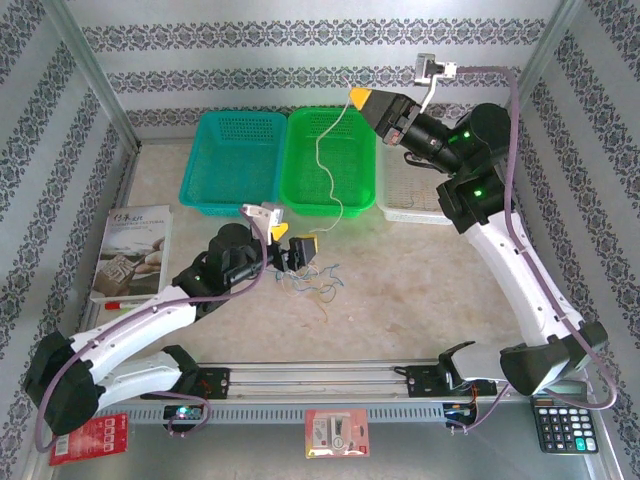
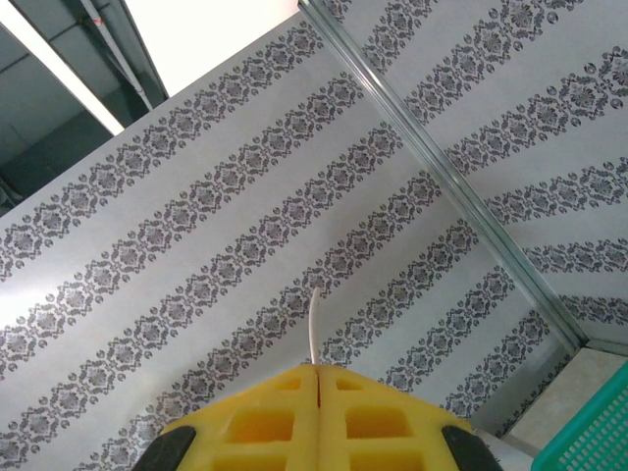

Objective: Untangle the cables

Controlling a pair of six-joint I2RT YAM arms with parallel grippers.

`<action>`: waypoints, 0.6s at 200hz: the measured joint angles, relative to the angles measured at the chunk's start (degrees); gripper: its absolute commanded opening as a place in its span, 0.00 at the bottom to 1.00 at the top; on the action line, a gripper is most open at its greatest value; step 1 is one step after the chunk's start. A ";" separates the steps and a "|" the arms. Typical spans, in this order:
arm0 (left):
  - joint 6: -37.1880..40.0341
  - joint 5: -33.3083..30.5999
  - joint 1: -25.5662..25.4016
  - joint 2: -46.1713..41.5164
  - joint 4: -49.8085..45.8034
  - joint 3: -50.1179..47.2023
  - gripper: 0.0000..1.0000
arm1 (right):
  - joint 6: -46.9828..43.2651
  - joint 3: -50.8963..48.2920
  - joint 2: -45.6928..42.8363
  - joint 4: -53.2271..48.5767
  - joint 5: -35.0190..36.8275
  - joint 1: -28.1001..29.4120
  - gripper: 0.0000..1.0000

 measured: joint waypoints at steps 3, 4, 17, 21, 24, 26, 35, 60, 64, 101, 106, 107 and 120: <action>0.00 -0.02 0.00 -0.31 -0.33 -0.17 0.95 | 0.00 0.04 0.09 0.00 -0.07 0.00 0.00; -0.02 0.00 0.00 -0.46 -0.48 -0.28 0.95 | 0.00 0.09 0.15 0.02 -0.11 0.00 0.00; 0.00 -0.02 0.00 -1.68 -1.53 -0.76 0.96 | 0.00 0.15 0.46 -0.02 -0.28 0.02 0.00; -0.02 0.00 0.00 -1.99 -1.90 -0.76 0.96 | 0.00 0.15 0.50 -0.13 -0.42 0.02 0.00; 0.00 -0.02 0.00 -2.27 -2.01 -0.74 0.97 | 0.00 0.15 0.57 -0.22 -0.39 0.04 0.00; 0.00 -0.02 0.00 -2.38 -2.08 -0.74 0.97 | 0.00 0.15 0.57 -0.24 -0.42 0.11 0.00; 0.11 -0.02 0.02 -2.97 -2.34 -0.57 0.97 | -0.02 0.13 0.68 -0.35 -0.59 0.39 0.00; 0.79 0.42 0.31 -2.10 -3.23 2.27 0.97 | -0.42 -0.22 0.66 -0.39 -0.92 2.03 0.00; 0.92 0.44 0.37 -1.70 -3.26 2.99 0.97 | -0.44 -0.37 0.66 -0.39 -1.03 2.38 0.00; 2.67 0.63 1.11 1.95 -3.65 10.34 0.98 | -1.33 -3.67 -0.24 -0.61 -1.25 5.20 0.00; 3.08 0.61 1.29 2.43 -3.61 11.43 0.97 | -1.49 -4.39 -0.50 -0.63 -1.22 5.55 0.00; 3.10 0.63 1.33 2.56 -3.63 11.76 0.97 | -1.49 -4.59 -0.57 -0.63 -1.22 5.66 0.00; 3.89 0.63 1.77 3.58 -3.63 14.36 0.97 | -1.73 -6.36 -1.16 -0.66 -1.14 6.60 0.00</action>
